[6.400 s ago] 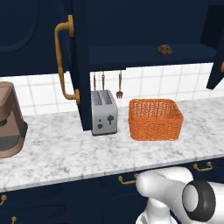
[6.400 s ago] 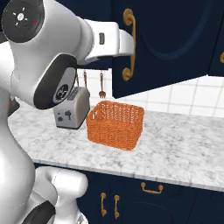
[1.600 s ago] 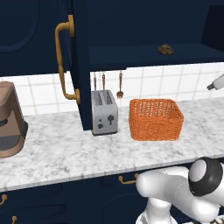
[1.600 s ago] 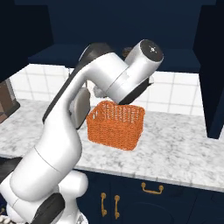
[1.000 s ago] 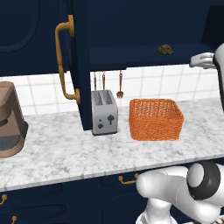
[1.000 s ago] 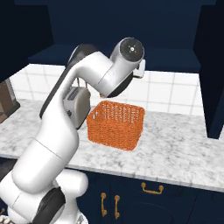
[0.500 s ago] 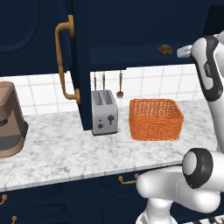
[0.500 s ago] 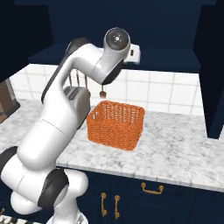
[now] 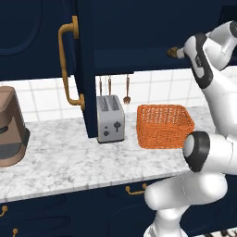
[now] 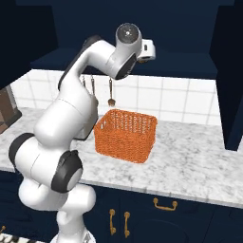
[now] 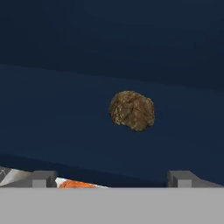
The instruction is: Open the cabinet, pick up the bread from the cabinet and place it in the basket. Then move the basket to the dining counter.
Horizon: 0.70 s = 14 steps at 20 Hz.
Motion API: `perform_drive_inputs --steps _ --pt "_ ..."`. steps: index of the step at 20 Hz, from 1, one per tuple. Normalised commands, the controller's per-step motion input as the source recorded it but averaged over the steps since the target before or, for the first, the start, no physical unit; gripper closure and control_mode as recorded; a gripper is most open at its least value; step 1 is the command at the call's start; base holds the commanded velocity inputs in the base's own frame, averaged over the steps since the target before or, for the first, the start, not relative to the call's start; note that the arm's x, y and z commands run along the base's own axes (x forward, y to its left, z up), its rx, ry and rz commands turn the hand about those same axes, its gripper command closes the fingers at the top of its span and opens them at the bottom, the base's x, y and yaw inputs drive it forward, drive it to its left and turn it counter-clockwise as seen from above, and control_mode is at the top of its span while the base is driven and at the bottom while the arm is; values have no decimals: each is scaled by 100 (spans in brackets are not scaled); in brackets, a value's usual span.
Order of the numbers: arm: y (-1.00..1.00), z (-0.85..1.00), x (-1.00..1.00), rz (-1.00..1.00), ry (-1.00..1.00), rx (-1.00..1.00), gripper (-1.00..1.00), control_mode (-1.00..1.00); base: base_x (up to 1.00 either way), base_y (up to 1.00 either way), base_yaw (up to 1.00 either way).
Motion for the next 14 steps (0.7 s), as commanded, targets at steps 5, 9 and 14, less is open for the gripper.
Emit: perform_drive_inputs --steps 5,9,14 --pt "-26 1 62 0 11 -3 -100 -100 0 0 0" --pt "0 0 34 0 4 0 -100 -100 0 0 0" --pt "0 0 21 1 0 1 -100 -100 0 0 0"
